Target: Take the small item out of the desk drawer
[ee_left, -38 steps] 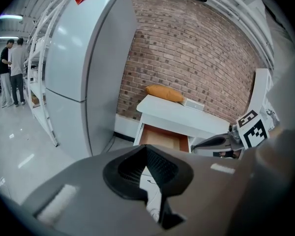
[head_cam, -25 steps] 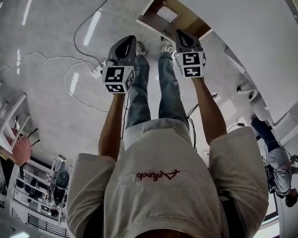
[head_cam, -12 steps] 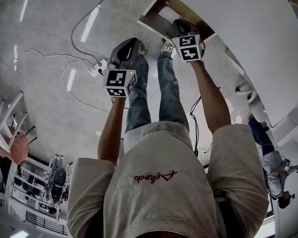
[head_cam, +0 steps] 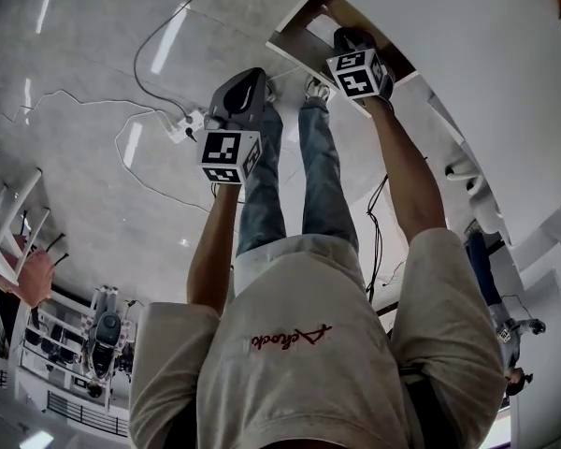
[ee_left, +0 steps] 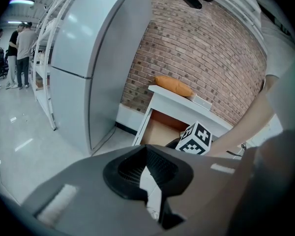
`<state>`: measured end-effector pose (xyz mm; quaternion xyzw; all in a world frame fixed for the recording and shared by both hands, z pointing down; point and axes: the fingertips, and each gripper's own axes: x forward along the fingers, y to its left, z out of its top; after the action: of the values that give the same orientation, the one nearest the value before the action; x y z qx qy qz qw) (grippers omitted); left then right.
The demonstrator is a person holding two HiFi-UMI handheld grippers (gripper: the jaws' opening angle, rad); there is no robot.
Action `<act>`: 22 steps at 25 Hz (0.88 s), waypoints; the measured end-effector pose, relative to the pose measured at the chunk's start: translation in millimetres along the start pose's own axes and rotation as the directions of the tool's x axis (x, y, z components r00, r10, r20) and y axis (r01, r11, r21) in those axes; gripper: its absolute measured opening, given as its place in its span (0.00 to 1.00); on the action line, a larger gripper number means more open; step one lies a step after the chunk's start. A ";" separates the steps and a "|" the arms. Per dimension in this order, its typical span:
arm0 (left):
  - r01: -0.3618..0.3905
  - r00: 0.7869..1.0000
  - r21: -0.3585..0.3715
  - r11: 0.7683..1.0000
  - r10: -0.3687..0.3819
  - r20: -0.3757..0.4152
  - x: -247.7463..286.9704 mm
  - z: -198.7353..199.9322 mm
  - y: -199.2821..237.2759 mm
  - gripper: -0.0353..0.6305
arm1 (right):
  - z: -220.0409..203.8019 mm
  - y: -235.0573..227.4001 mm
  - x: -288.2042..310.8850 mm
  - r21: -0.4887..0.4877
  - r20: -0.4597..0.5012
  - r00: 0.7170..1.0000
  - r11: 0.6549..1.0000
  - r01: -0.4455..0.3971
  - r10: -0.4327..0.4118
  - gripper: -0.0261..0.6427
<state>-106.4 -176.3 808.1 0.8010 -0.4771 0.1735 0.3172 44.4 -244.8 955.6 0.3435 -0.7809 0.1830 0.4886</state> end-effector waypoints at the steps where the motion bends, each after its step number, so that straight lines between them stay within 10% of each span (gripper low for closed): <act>1: -0.001 1.000 -0.002 1.000 0.001 0.001 0.6 -0.1 1.3 0.07 | -1.4 -0.3 3.7 -0.037 -0.015 1.000 0.999 0.004 -0.005 0.06; 22: -0.020 0.999 -0.035 0.999 0.019 -0.027 -0.3 -25.0 17.1 0.07 | -17.1 -5.5 47.3 -0.149 -0.131 0.991 0.989 -0.015 -0.004 0.14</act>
<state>-120.9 -165.1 832.2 0.7882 -0.4836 0.1791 0.3358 45.6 -255.0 1005.2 0.2908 -0.7596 0.1473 0.5628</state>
